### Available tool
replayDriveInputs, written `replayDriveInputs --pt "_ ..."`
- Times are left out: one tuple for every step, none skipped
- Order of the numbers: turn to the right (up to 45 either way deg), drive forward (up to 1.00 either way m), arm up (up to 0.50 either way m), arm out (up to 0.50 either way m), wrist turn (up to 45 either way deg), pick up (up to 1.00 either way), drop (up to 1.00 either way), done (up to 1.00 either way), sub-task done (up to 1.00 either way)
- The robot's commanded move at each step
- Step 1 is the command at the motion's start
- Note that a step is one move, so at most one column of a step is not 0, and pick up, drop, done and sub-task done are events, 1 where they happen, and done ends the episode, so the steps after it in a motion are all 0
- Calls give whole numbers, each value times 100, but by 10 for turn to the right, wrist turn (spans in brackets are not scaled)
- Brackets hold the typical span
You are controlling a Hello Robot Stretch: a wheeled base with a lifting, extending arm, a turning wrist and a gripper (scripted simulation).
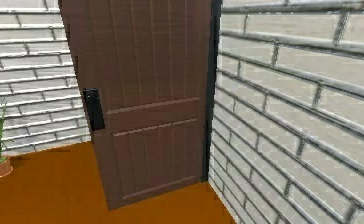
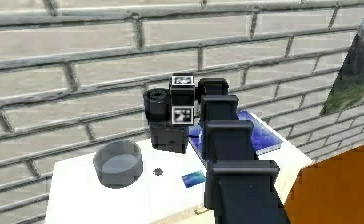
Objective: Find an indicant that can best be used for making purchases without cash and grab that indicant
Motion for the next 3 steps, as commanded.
replayDriveInputs --pt "0 0 -28 0 0 0 0 0 0" --pt "0 0 0 0 0 100 0 0 0" --pt "0 0 10 0 0 0 0 0 0"
